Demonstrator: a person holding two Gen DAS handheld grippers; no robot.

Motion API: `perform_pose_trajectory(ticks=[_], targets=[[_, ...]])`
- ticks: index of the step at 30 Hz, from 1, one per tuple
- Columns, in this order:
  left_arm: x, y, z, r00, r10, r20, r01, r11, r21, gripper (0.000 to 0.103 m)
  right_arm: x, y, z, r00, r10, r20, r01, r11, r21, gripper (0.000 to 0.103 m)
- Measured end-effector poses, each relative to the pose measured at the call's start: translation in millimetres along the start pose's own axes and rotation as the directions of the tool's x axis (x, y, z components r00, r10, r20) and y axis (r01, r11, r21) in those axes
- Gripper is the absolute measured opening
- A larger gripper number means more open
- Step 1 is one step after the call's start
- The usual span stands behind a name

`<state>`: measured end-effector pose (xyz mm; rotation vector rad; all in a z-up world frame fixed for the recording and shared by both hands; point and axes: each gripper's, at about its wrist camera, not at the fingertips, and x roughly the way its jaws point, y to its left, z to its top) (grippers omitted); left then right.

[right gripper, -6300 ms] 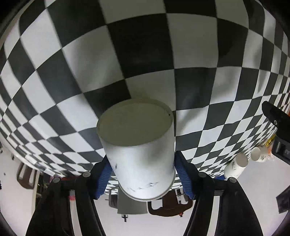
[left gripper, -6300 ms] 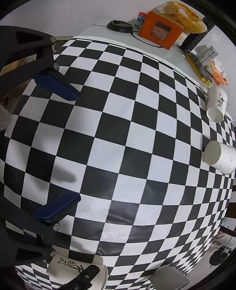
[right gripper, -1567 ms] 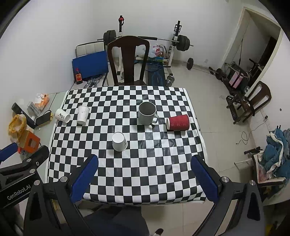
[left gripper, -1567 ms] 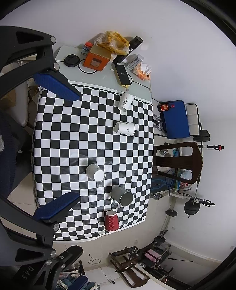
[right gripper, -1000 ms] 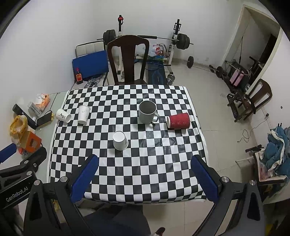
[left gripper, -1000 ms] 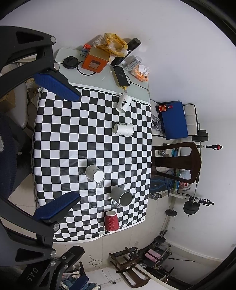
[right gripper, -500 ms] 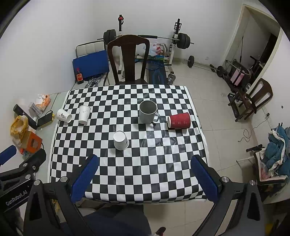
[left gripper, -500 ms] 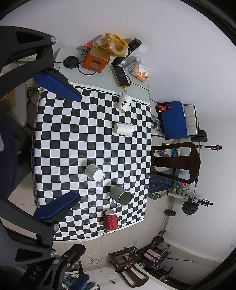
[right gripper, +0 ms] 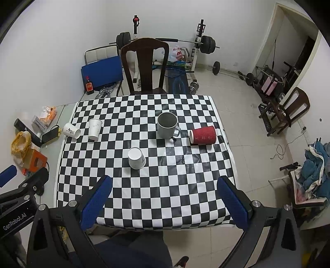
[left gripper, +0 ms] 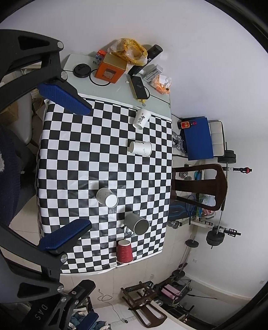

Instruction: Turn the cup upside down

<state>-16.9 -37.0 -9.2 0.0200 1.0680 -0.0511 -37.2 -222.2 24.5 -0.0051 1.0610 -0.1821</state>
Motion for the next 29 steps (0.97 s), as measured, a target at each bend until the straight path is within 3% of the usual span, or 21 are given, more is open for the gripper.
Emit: perform_pose_trajectory(ticks=[29], targets=[[-3.8, 0.9, 3.7, 1.0, -0.002, 0.005, 0.002, 1.0, -0.004, 0.103, 0.3, -0.4, 3.8, 1.0, 0.0, -0.005, 0.0, 1.0, 0.011, 0.103]])
